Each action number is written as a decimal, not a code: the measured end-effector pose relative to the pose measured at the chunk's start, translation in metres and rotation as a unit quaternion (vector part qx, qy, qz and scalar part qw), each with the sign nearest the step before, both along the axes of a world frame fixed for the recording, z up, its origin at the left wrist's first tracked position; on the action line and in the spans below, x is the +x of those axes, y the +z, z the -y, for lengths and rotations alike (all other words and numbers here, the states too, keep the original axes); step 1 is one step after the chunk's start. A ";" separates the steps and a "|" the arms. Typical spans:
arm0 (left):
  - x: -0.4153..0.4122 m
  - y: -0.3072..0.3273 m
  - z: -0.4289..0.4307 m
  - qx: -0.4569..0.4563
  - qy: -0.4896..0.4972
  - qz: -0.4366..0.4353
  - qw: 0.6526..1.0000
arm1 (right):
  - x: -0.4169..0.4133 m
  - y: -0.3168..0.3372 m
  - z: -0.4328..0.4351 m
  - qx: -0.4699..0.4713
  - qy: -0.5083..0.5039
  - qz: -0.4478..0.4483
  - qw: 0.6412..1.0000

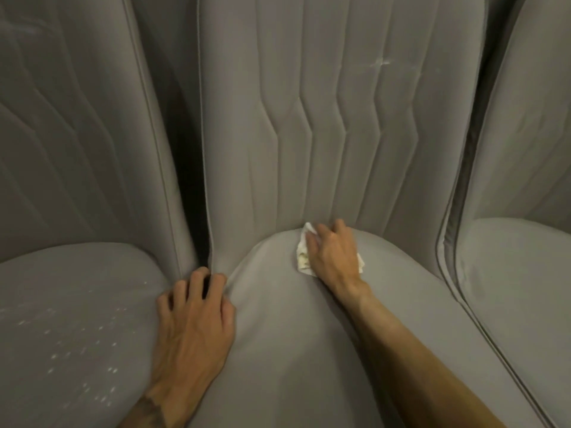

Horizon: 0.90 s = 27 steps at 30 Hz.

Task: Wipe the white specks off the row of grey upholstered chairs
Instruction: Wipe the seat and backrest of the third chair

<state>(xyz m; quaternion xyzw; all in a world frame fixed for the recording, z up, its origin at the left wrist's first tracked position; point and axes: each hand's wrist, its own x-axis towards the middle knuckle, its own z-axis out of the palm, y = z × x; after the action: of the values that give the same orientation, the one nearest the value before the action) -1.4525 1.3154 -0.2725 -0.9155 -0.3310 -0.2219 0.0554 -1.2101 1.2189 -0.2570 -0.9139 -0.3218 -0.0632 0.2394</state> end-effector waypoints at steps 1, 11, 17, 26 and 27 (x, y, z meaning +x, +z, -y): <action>-0.001 0.000 0.000 -0.001 0.000 -0.003 1.000 | -0.008 -0.001 -0.012 -0.012 0.042 0.005 0.999; 0.000 -0.001 0.001 -0.038 -0.015 -0.022 0.999 | -0.015 0.006 -0.023 0.005 -0.014 -0.020 1.000; 0.001 0.002 -0.001 -0.045 -0.016 -0.013 0.999 | -0.042 0.002 -0.044 0.008 0.104 -0.016 0.994; 0.022 0.029 -0.021 0.007 -0.014 -0.003 1.000 | 0.044 0.018 0.048 -0.075 -0.005 0.029 0.997; 0.028 0.034 -0.026 0.014 -0.012 0.007 1.000 | 0.049 0.017 0.058 -0.081 -0.026 0.040 0.996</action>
<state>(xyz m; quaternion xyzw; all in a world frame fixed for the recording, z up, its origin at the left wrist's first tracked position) -1.4247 1.3418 -0.2382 -0.9169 -0.3173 -0.2334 0.0637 -1.1614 1.1613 -0.2396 -0.9351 -0.3110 -0.0798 0.1500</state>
